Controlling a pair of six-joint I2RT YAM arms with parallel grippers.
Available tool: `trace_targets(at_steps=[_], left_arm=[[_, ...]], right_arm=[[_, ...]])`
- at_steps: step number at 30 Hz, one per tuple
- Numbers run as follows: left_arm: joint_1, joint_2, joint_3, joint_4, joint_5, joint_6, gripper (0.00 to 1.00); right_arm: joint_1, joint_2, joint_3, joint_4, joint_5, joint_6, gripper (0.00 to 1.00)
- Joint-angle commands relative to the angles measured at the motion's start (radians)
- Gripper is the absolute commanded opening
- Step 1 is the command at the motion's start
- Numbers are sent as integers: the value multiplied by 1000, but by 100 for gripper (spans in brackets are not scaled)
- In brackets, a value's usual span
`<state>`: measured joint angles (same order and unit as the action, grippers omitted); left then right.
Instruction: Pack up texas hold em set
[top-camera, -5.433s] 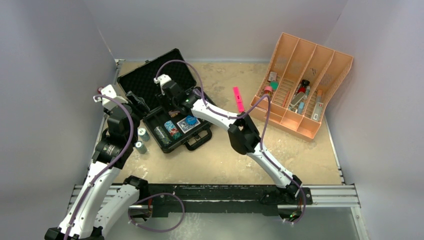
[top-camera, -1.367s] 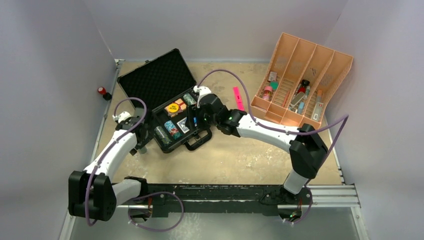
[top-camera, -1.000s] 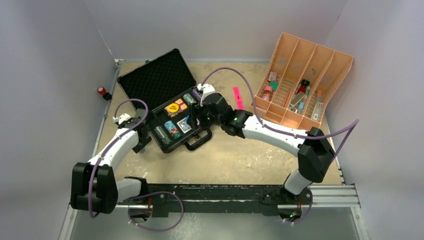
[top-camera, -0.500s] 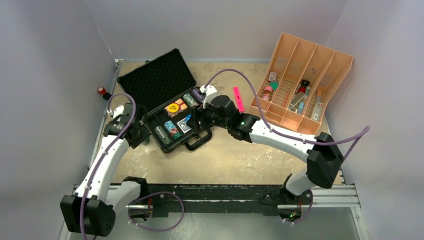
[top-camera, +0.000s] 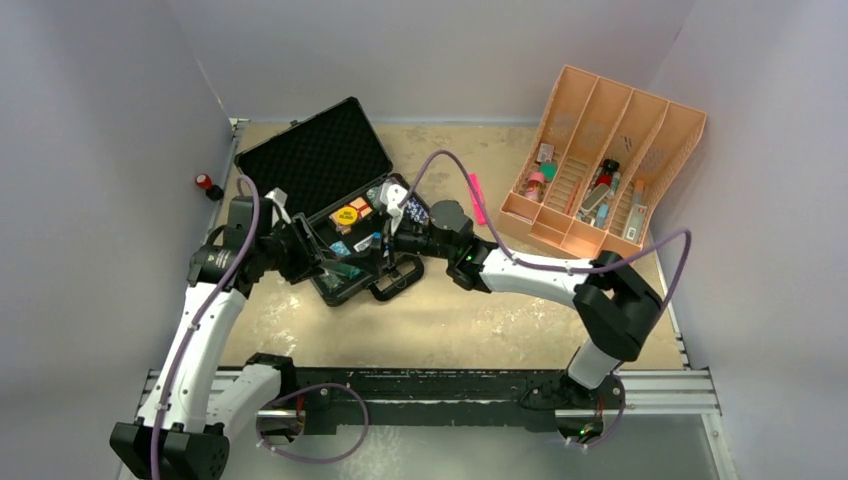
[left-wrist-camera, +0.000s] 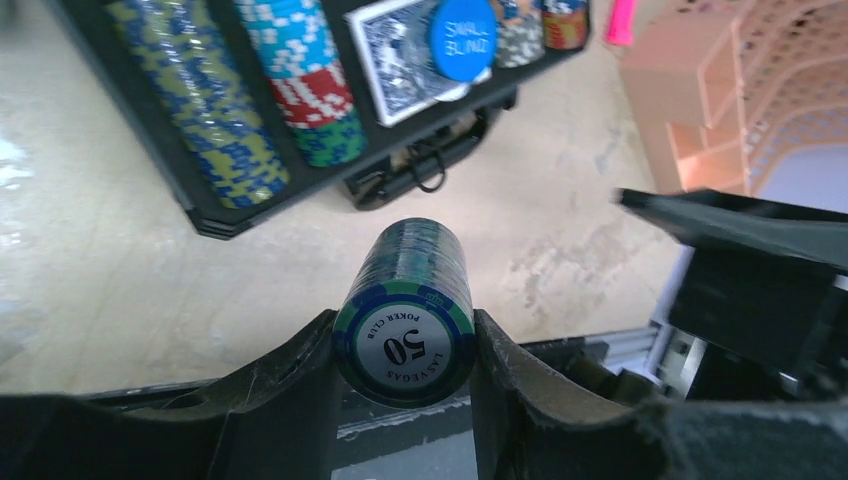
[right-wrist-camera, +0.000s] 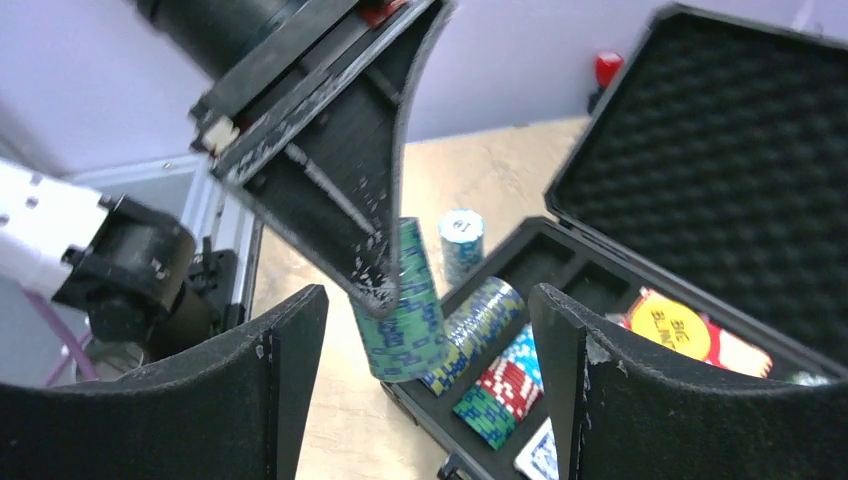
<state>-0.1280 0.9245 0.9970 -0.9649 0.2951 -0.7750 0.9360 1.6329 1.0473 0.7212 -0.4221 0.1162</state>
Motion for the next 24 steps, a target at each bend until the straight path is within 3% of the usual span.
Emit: trace_targets(at_steps=[1, 9, 12, 16, 24], left_arm=[[-9, -59, 70, 112, 172, -40, 4], [-10, -105, 48, 163, 228, -128, 2], [-10, -109, 46, 157, 236, -140, 2], [-10, -124, 14, 158, 257, -164, 2], [-10, -126, -6, 171, 277, -185, 2]], right_arm=[[4, 21, -53, 369, -250, -124, 77], [14, -5, -127, 341, -323, -275, 76], [13, 11, -105, 285, -309, -327, 69], [14, 35, -91, 305, -298, -327, 61], [13, 61, -89, 363, -251, -286, 62]])
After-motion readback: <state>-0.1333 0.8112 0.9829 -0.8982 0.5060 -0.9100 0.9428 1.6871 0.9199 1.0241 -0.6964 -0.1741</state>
